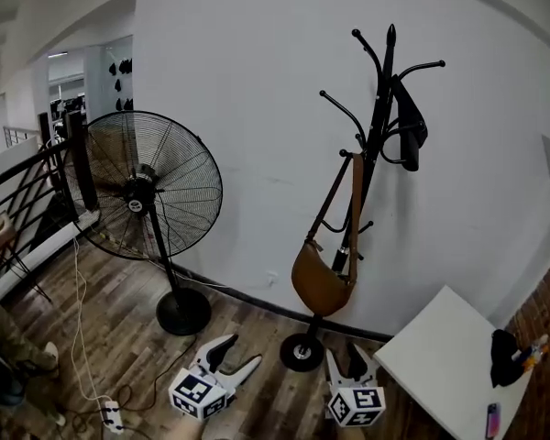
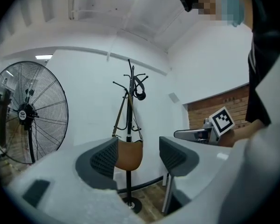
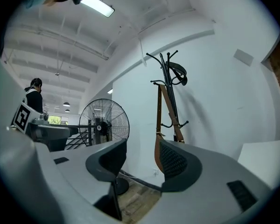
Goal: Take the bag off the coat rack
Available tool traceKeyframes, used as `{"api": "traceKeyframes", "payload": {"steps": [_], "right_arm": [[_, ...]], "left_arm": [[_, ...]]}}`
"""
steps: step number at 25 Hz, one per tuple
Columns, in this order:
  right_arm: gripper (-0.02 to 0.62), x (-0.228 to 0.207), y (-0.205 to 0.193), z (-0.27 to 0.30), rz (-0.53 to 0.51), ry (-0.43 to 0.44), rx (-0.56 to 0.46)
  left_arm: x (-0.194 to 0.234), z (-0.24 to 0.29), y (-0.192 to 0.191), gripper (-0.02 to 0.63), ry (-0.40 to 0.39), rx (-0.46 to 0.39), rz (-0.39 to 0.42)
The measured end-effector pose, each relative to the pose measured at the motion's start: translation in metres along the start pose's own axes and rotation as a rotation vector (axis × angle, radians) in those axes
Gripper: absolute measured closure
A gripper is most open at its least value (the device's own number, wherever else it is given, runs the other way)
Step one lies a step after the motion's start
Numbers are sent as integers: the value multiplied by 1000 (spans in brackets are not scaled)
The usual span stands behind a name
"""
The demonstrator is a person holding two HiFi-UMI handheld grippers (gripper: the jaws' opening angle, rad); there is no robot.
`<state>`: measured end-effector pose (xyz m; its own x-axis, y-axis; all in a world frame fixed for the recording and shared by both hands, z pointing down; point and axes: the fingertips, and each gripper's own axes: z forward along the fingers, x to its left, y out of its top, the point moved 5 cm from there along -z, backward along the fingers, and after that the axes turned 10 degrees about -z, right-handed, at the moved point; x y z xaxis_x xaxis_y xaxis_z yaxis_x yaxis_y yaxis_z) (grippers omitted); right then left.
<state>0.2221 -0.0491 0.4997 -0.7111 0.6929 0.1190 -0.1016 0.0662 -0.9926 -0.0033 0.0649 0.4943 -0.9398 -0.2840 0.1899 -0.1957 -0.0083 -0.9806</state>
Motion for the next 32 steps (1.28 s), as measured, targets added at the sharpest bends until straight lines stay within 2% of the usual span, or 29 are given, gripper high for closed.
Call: {"api": "traceKeyframes", "payload": {"steps": [4, 11, 18, 23, 32], "right_arm": [[382, -4, -6, 20, -4, 11, 24], [355, -2, -5, 67, -30, -37, 52], [360, -4, -2, 125, -19, -148, 90], [364, -2, -1, 164, -14, -231, 106], [368, 6, 4, 201, -31, -395, 139]], "left_arm": [[14, 14, -2, 332, 23, 18, -11], [56, 53, -5, 308, -52, 43, -27], [114, 105, 7, 303, -170, 95, -20], [152, 141, 17, 303, -254, 100, -11], [196, 187, 29, 304, -406, 127, -18]]}}
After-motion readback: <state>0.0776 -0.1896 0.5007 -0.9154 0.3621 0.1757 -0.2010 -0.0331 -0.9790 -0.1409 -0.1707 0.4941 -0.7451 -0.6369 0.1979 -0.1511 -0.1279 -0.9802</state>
